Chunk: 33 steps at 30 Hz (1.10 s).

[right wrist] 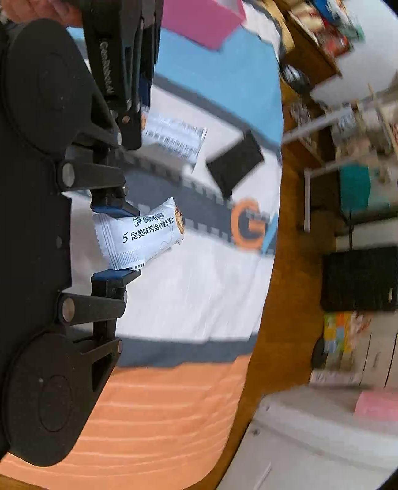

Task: Organize snacks
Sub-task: 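Lift both sausage sticks and carry them over the pink box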

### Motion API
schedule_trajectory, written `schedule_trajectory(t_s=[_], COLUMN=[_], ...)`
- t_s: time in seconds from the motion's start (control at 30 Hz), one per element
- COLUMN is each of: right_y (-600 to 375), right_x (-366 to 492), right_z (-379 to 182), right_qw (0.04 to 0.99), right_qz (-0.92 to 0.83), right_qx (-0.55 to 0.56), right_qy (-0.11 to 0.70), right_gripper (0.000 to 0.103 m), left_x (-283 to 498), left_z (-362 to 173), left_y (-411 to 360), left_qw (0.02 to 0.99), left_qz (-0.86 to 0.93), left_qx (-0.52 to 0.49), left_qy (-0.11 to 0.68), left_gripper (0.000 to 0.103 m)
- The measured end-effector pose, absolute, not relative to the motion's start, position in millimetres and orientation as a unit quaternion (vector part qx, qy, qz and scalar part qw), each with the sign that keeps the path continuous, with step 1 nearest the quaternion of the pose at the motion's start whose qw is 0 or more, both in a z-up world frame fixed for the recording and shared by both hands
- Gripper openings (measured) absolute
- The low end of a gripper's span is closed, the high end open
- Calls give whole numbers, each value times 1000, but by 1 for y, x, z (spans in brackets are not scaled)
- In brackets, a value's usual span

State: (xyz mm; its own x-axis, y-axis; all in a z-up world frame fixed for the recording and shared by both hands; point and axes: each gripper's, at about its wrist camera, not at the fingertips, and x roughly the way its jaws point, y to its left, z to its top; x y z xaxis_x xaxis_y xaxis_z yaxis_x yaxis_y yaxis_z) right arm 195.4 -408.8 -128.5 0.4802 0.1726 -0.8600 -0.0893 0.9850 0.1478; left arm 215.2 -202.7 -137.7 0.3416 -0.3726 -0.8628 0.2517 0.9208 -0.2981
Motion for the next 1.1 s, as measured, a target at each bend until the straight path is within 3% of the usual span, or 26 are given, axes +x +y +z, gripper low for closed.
schedule_trajectory(t_s=[1.1], right_y=[-232], right_x=[59], right_z=[0], right_qw=[856], right_qz=[283], right_qx=[-92], right_qy=[423], right_gripper=[37], left_x=[84], left_z=[-16], left_y=[-20], left_qw=[795], left_qz=[-201], left_qx=[-39], left_qy=[571], left_gripper=[26])
